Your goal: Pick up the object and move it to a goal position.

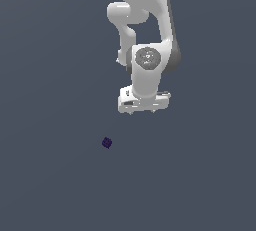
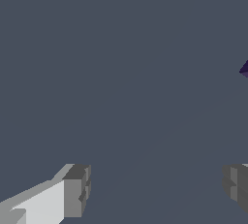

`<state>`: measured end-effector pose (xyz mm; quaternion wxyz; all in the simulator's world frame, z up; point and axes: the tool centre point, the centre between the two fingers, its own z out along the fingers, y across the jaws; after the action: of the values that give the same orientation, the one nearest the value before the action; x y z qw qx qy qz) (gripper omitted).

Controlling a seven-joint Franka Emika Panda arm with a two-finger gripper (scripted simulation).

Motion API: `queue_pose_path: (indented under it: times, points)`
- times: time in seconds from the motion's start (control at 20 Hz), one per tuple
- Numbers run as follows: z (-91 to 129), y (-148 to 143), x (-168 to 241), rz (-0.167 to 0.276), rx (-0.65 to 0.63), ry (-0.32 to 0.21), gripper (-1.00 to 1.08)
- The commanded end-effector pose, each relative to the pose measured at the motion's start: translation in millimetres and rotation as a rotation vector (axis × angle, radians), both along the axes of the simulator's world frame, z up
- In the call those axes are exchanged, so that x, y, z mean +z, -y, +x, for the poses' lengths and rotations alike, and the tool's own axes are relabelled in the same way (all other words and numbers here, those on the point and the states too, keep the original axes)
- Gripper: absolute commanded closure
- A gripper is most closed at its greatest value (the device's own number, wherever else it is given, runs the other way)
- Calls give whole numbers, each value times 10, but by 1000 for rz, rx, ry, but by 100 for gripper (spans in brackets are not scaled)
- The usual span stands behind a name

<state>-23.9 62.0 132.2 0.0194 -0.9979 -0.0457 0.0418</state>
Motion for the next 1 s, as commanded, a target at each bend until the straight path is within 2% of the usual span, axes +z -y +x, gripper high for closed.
queue_pose_path:
  times: [0.0,0.45,0.7,0.95]
  points:
    - [0,0,0,0,0,0,-92]
    - [72,-14,202,-7,12,31,-92]
    - [80,-2,188,-7,7,30,-92]
    - [184,119,132,-9,-45,34,-92]
